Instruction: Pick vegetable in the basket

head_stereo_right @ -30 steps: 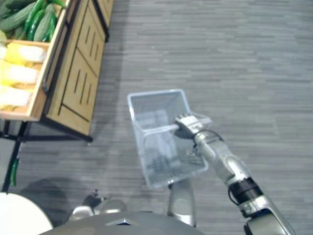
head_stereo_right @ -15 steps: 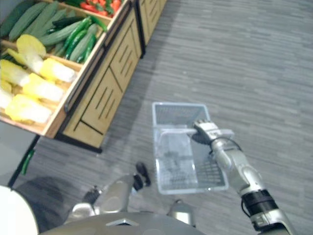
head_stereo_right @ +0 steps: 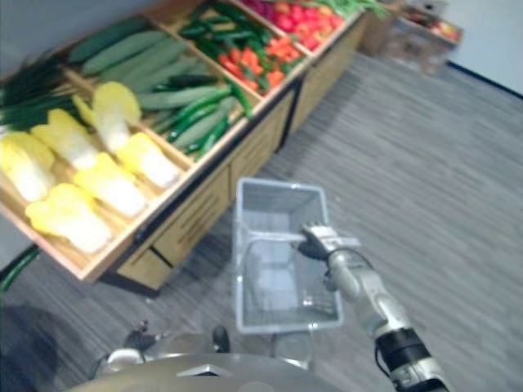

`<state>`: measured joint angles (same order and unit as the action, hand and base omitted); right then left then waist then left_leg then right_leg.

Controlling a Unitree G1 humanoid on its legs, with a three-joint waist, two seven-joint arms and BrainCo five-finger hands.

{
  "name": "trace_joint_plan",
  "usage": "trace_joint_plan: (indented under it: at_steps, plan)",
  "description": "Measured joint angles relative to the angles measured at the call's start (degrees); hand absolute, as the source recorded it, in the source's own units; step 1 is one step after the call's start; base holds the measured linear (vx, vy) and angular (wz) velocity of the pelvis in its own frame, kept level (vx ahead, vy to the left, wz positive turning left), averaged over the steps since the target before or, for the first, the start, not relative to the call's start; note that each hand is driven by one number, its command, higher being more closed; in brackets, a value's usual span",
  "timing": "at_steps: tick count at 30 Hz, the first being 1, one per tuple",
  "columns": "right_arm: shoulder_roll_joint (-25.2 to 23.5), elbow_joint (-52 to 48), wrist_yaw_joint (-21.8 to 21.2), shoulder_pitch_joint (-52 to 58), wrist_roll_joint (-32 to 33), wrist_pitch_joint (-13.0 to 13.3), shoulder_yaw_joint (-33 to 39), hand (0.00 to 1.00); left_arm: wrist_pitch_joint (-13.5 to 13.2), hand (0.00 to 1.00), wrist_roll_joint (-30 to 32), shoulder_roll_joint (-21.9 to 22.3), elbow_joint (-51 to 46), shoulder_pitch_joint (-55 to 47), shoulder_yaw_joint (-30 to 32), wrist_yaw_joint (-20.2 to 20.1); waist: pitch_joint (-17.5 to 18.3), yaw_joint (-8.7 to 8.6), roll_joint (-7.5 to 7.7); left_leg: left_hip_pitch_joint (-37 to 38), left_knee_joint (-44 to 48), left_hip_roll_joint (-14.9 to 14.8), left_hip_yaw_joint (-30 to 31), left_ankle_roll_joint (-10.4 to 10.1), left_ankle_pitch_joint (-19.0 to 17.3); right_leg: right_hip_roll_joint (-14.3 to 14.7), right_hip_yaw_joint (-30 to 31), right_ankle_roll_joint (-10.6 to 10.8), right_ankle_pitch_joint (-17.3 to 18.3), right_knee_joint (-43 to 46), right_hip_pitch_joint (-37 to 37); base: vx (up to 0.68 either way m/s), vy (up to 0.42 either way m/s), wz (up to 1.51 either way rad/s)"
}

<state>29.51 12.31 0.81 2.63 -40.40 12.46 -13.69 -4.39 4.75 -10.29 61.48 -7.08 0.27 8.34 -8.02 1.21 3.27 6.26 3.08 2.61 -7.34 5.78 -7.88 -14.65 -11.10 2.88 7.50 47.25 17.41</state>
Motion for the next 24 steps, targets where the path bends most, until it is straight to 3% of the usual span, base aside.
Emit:
trace_joint_plan:
  at_steps: [2,3,5,7,8,9,10,11,12,14,15,17,19,21,24]
  plan:
    - [-0.07,0.24,0.03,0.16,0.02,-0.53,1.33,1.00,0.00,0.00,-0.03,0.10,0.01,0.36,-0.55,-0.02,-0.21,-0.28,-1.09,0.68,0.68,-1.20,4.71,-1.50,-1.04,1.59,2.78,1.11,-0.83,-16.73,0.20,0.39,-0.239,1.49]
    - [-0.09,0.22,0.27,0.79,0.16,-0.57,3.27,1.00,-0.02,0.00,-0.03,0.06,0.01,0.99,-1.05,-0.01,-0.08,-0.25,-0.96,0.65,1.64,-1.98,8.04,-3.06,-2.02,1.91,6.22,2.14,-1.90,-27.05,-0.08,0.31,-0.252,1.34]
    - [-0.16,0.26,0.56,2.66,0.38,-1.09,6.11,1.00,-0.05,0.00,-0.03,-0.02,0.06,1.17,-1.10,-0.02,-0.13,-0.04,-0.42,0.67,3.64,-3.00,12.66,-6.13,-3.99,0.64,10.24,3.91,-2.99,-36.58,-0.86,0.40,-0.390,1.45]
    - [-1.10,0.45,1.00,4.88,0.35,-1.36,9.68,1.00,-0.07,0.00,-0.05,-0.77,0.03,0.37,-0.84,0.00,0.26,0.14,0.74,0.87,5.25,-3.76,14.38,-8.98,-6.45,-1.13,10.04,4.45,-3.33,-37.77,-2.19,0.39,-0.539,1.30]
    - [-1.40,2.08,1.33,6.42,0.34,-1.28,13.38,1.00,0.02,0.00,-0.18,-0.71,0.19,-0.28,0.62,0.04,0.35,-0.24,0.22,1.06,6.11,-5.65,15.80,-10.68,-8.19,-0.98,7.71,7.70,-9.30,-35.74,-2.56,0.39,-0.624,1.13]
    - [-1.40,3.60,1.52,6.85,0.43,-1.38,15.36,1.00,0.01,0.00,-0.17,0.14,0.21,-0.69,1.49,0.01,0.30,-0.31,-0.35,0.96,6.18,-7.18,16.04,-11.01,-8.38,-0.15,6.35,7.58,-9.92,-34.54,-2.52,0.25,-0.396,0.81]
    - [-1.59,6.47,1.99,7.17,0.44,-2.12,18.04,1.00,-0.06,0.00,-0.32,1.97,0.24,-1.84,3.05,0.17,1.40,-0.25,-2.73,0.60,6.40,-9.80,15.63,-11.85,-7.70,1.83,4.45,6.12,-8.91,-34.09,-2.65,0.32,-0.400,0.59]
    - [-1.99,11.06,2.65,7.12,0.46,-3.74,21.00,1.00,-0.08,0.00,-1.89,4.21,0.92,-2.34,5.98,0.33,2.20,-0.29,-4.10,-1.37,7.36,-12.18,14.90,-13.22,-4.15,3.37,1.73,4.18,-8.02,-33.89,-2.86,0.32,-0.382,0.53]
    - [-2.50,12.39,2.87,7.37,0.44,-4.21,22.41,1.00,-0.05,0.00,-2.85,4.57,1.43,-2.23,7.50,0.39,2.24,-0.39,-4.18,-2.24,7.62,-12.59,14.51,-13.30,-2.34,3.45,0.63,3.74,-7.77,-33.37,-3.14,0.37,-0.467,0.78]
    - [-4.96,15.72,3.93,9.42,0.41,-5.76,28.51,1.00,-0.05,0.00,-5.89,5.70,1.44,-2.21,12.08,1.07,2.11,-1.92,-3.97,-4.00,8.32,-13.58,10.88,-13.31,3.76,2.74,-3.75,2.05,-6.47,-33.85,-5.92,0.24,-0.354,1.04]
    - [-7.09,16.51,4.30,11.79,0.64,-6.83,33.95,1.00,-0.02,0.00,-6.67,6.36,1.41,-2.38,14.32,1.70,2.02,-2.71,-3.83,-4.14,8.38,-14.67,5.28,-12.80,6.66,2.40,-6.84,1.45,-6.10,-35.48,-8.80,0.17,-0.296,1.12]
    - [-10.56,16.91,8.36,15.09,2.38,-8.81,42.54,1.00,0.05,0.00,-6.64,7.11,1.33,-3.06,16.88,3.08,2.02,-3.09,-3.76,-4.09,7.31,-15.74,-8.51,-13.02,6.85,2.49,-10.68,1.04,-5.88,-38.08,-12.11,0.10,-0.234,0.92]
    - [-11.76,17.68,10.11,16.08,3.48,-9.49,45.43,1.00,0.04,0.00,-6.15,7.87,1.16,-4.02,19.98,4.14,2.04,-4.06,-3.82,-4.04,3.40,-15.02,-13.86,-12.74,10.06,3.52,-12.38,0.99,-5.86,-39.43,-12.78,0.01,-0.083,0.48]
    - [-12.90,17.99,10.73,17.28,4.50,-9.55,46.61,1.00,0.55,0.00,-5.76,8.09,1.23,-4.72,22.40,4.92,2.11,-4.42,-3.76,-3.68,-0.38,-15.41,-14.21,-12.97,10.37,5.02,-13.47,0.99,-5.89,-40.86,-12.54,-0.04,-0.027,0.29]
    - [-12.63,23.20,11.62,15.68,5.08,-9.37,47.52,1.00,1.18,0.00,-4.38,8.15,1.21,-4.72,26.76,5.82,2.16,-4.10,-3.86,-3.56,-3.56,-15.75,-15.32,-13.91,9.67,6.83,-13.39,1.44,-8.67,-44.82,-12.31,-0.09,0.034,0.00]
